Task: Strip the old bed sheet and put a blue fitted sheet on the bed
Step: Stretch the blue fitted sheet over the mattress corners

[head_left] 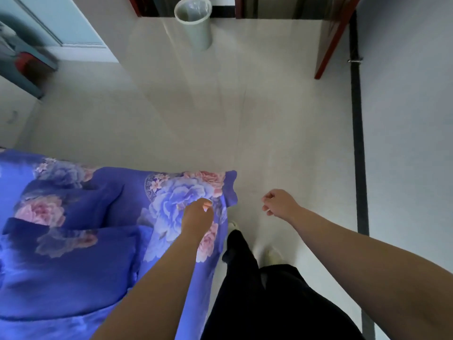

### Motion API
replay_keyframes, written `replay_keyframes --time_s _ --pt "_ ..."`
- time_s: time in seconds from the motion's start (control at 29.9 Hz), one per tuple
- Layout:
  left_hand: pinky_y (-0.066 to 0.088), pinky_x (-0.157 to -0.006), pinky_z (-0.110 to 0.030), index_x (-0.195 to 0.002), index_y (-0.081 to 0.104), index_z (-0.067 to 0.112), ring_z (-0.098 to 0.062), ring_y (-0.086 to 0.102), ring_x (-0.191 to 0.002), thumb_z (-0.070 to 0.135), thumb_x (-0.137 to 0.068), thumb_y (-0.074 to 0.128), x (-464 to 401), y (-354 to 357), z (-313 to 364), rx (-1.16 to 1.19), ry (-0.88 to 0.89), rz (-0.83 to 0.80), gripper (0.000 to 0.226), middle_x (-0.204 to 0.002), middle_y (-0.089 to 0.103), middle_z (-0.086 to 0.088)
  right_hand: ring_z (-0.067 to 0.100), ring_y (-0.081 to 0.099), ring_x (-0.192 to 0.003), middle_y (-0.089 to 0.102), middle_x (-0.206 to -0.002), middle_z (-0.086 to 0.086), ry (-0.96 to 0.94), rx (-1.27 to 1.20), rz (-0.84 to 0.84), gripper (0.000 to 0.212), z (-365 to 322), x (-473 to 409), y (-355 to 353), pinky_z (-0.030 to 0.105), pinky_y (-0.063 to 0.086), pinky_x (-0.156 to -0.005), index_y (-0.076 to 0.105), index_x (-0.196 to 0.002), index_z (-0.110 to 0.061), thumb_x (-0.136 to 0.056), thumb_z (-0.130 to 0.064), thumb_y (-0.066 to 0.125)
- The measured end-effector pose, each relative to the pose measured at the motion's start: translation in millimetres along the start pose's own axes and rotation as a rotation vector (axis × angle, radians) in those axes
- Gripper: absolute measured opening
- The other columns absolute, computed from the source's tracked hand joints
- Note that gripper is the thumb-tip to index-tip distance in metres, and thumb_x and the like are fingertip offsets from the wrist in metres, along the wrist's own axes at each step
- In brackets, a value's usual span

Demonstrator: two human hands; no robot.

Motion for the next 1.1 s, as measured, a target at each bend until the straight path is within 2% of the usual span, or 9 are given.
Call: replay_keyframes --time_s 0.17,0.3,0.4,0.57,0.67,0.73,0.84,0.97,1.1 --pt "0.043 -0.094 -0.036 -0.119 0.059 0.022 -0.029 0.052 -0.116 0.028 -0.089 0.053 -100 -4 15 -0.113 0.007 -0.018 0.031 -0.115 0.064 -0.006 0.010 0.056 -0.053 0.062 -0.075 0.007 0.023 -0.027 0.013 0.013 -17 -93 18 0.012 0.041 -0.050 0.054 -0.092 -0.011 -0.096 -0.024 0.050" --pt "0.037 -0.100 -0.038 -0.131 0.051 0.020 -0.026 0.042 -0.126 0.032 -0.093 0.053 -163 6 12 -0.227 0.038 -0.022 0.040 -0.129 0.056 -0.005 0.027 0.065 -0.092 0.067 -0.101 0.009 0.060 0.045 -0.033 0.027 -21 -169 50 0.037 0.053 -0.083 0.056 -0.114 -0.016 -0.094 -0.033 0.049" --pt "0.031 -0.104 -0.036 -0.135 0.047 0.017 -0.026 0.038 -0.130 0.035 -0.094 0.052 -205 30 1 -0.301 0.057 -0.043 0.045 -0.136 0.051 -0.007 0.029 0.057 -0.112 0.059 -0.125 0.010 0.010 0.210 -0.114 0.037 -28 -225 82 0.035 0.043 -0.093 0.046 -0.130 -0.016 -0.097 -0.032 0.045" --pt "0.031 -0.104 -0.040 -0.130 0.053 0.012 -0.029 0.043 -0.128 0.029 -0.091 0.056 -253 58 -16 -0.290 0.033 0.021 0.043 -0.131 0.054 -0.010 0.032 0.061 -0.102 0.063 -0.116 0.018 -0.084 0.357 -0.194 0.044 -33 -312 119 0.034 0.040 -0.080 0.028 -0.145 -0.021 -0.101 -0.023 0.031" --pt "0.042 -0.094 -0.048 -0.118 0.062 0.006 -0.037 0.055 -0.113 0.026 -0.080 0.057 -268 72 -21 -0.259 0.066 0.100 0.043 -0.116 0.063 -0.015 0.029 0.056 -0.066 0.058 -0.079 0.011 -0.138 0.538 -0.291 0.067 -39 -344 142 0.029 0.033 -0.055 0.009 -0.150 -0.034 -0.094 -0.006 0.033" --pt "0.045 -0.092 -0.047 -0.117 0.062 0.007 -0.037 0.056 -0.111 0.022 -0.078 0.061 -272 80 -21 -0.267 0.086 0.114 0.042 -0.114 0.064 -0.014 0.028 0.056 -0.066 0.056 -0.078 0.008 -0.142 0.586 -0.351 0.067 -41 -355 161 0.028 0.034 -0.055 0.016 -0.148 -0.036 -0.092 -0.005 0.034" --pt "0.041 -0.096 -0.045 -0.121 0.059 0.013 -0.034 0.052 -0.117 0.026 -0.079 0.059 -281 85 -13 -0.286 0.132 0.127 0.044 -0.122 0.060 -0.009 0.032 0.062 -0.100 0.063 -0.105 0.011 -0.216 0.738 -0.364 0.025 -40 -371 170 0.031 0.037 -0.070 0.055 -0.113 -0.017 -0.096 -0.012 0.038" --pt "0.042 -0.099 -0.047 -0.118 0.061 0.012 -0.032 0.054 -0.120 0.064 -0.072 0.047 -293 90 9 -0.401 0.256 0.162 0.071 -0.122 0.062 -0.009 0.031 0.063 -0.086 0.063 -0.095 0.011 -0.590 0.999 -0.093 0.017 -56 -389 140 0.032 0.038 -0.062 0.063 -0.096 -0.014 -0.079 -0.009 0.064" --pt "0.012 -0.116 -0.045 -0.147 0.028 0.011 -0.025 0.018 -0.145 0.074 -0.072 0.054 -323 132 5 -0.543 0.183 -0.155 0.101 -0.154 0.029 -0.006 0.028 0.066 -0.095 0.068 -0.099 0.007 -0.925 1.008 -0.023 0.011 -56 -382 144 0.038 0.054 -0.070 0.066 -0.081 -0.013 -0.072 -0.009 0.063"
Point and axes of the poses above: each hand's wrist, its own x-axis away from the middle knuckle, its own y-axis out of the palm, z = x × y, the point moved 9 cm from there along -x, towards the middle knuckle
